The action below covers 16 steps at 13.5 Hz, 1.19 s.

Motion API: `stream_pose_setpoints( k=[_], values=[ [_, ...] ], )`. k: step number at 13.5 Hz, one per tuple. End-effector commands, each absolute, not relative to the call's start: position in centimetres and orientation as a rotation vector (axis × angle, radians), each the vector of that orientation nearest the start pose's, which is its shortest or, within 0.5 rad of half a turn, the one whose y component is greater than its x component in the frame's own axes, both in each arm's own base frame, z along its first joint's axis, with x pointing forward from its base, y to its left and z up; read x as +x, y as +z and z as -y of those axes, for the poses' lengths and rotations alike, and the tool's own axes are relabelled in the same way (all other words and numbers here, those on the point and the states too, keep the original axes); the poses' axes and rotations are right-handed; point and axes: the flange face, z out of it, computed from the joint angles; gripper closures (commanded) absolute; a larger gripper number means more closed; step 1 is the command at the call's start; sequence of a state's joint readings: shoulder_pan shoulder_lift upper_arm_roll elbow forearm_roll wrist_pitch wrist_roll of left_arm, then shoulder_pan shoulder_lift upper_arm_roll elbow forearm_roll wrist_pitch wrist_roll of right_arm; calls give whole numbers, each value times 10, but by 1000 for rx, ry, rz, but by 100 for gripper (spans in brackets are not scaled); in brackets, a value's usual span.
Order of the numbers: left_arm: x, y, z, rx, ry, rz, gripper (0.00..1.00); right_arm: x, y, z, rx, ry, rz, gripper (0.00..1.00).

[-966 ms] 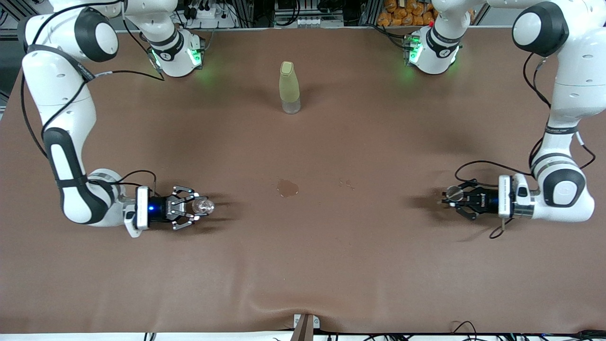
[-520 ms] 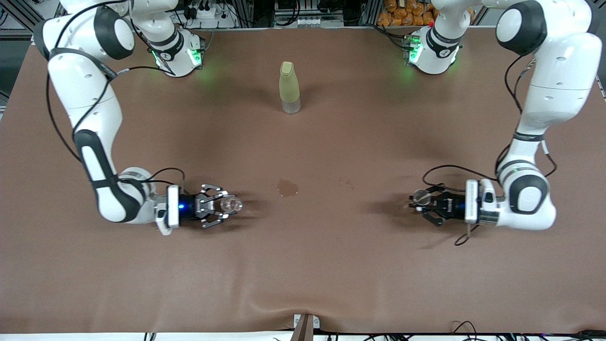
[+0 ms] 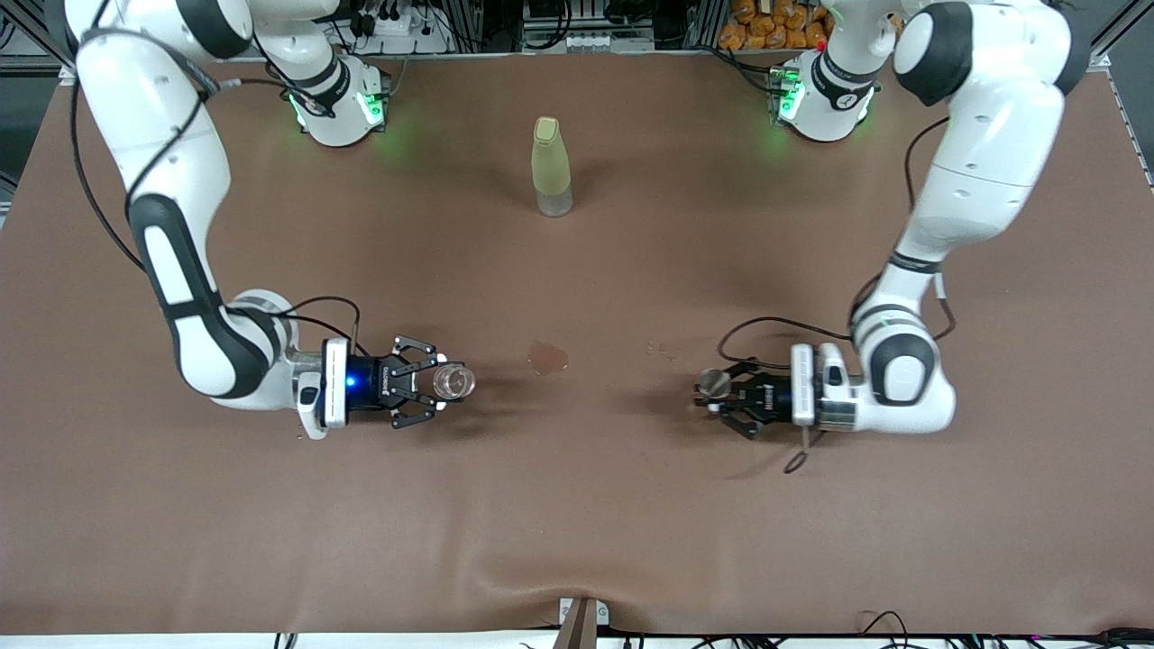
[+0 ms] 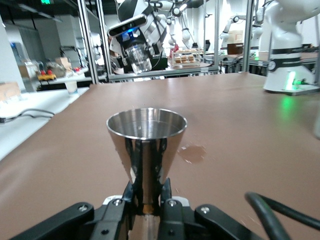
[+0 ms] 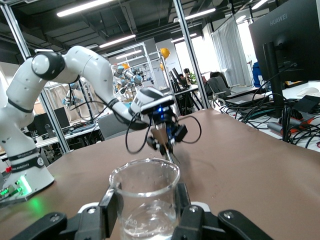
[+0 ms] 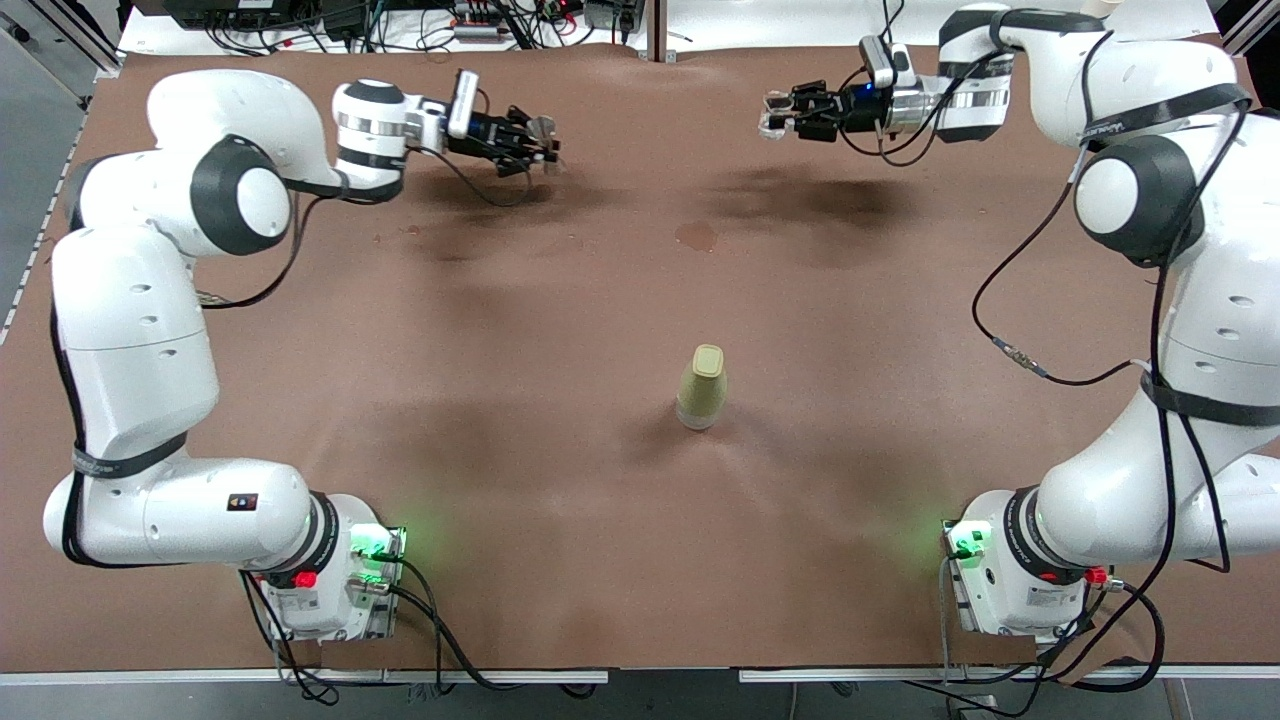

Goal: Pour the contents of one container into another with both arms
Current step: 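Lift the beaker with the right gripper while the left gripper lifts the jigger, then bring the beaker above the jigger held by the left gripper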

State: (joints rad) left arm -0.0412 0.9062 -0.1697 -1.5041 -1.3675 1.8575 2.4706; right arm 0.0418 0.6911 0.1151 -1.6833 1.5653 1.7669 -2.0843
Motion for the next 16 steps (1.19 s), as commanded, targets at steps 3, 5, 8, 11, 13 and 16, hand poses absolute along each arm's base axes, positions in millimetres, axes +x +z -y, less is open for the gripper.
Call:
stream_pose_setpoints(
  k=[3,5,8,11,13,16],
  values=[
    [641,146,268,1252,1139,1466,100,622,297,-218,-1537,-897,986,84],
    [630,146,302,1261,1151,1442,100,614,298,-244,-1516,-898,922,84],
    [612,137,342,1295,1153,1392,100,594,312,-276,-1595,-864,879,84],
    [595,122,371,1324,1143,1385,100,563,310,-329,-1553,-860,739,84],
    [583,114,389,1322,1160,1366,100,555,304,-336,-1567,-856,703,84],
    [581,111,392,1340,1158,1363,100,543,282,-328,-1596,-812,643,84]
  ],
)
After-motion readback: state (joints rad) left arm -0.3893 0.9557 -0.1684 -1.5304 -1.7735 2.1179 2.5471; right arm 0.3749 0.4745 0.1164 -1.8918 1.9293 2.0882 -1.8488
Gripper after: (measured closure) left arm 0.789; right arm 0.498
